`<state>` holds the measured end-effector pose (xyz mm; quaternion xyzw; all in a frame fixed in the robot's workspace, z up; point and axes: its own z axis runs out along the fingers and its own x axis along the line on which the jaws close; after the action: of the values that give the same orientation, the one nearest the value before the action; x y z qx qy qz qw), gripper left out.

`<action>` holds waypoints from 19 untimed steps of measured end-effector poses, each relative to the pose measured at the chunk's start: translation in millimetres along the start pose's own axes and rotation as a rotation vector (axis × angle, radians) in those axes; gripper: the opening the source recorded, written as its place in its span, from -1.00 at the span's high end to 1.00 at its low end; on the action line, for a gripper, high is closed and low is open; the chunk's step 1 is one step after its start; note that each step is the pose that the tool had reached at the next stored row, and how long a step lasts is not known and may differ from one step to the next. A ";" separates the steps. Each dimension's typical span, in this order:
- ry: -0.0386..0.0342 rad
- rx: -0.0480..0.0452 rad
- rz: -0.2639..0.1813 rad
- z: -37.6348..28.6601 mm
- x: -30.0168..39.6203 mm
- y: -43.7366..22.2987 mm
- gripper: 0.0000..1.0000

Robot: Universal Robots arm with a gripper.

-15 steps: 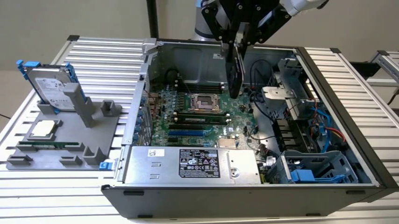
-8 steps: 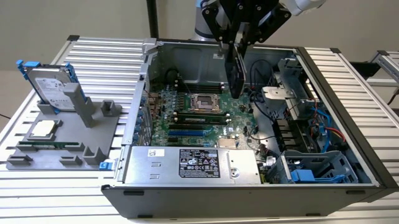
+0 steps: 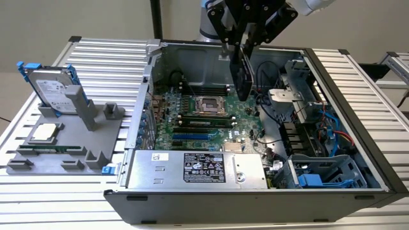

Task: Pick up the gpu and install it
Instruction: 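Insert the gpu into the slot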

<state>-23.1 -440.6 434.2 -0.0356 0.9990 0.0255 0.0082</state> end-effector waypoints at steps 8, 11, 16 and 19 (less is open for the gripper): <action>0.0017 -0.0008 -0.035 -0.4 0.0 0.0 1.00; 0.0026 -0.0010 -0.051 -0.5 0.0 0.0 1.00; 0.0038 -0.0015 -0.076 -0.6 0.0 0.0 1.00; 0.0046 -0.0017 -0.092 -0.7 0.0 0.0 1.00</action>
<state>-23.1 -440.6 434.9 -0.0814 0.9963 0.0259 0.0070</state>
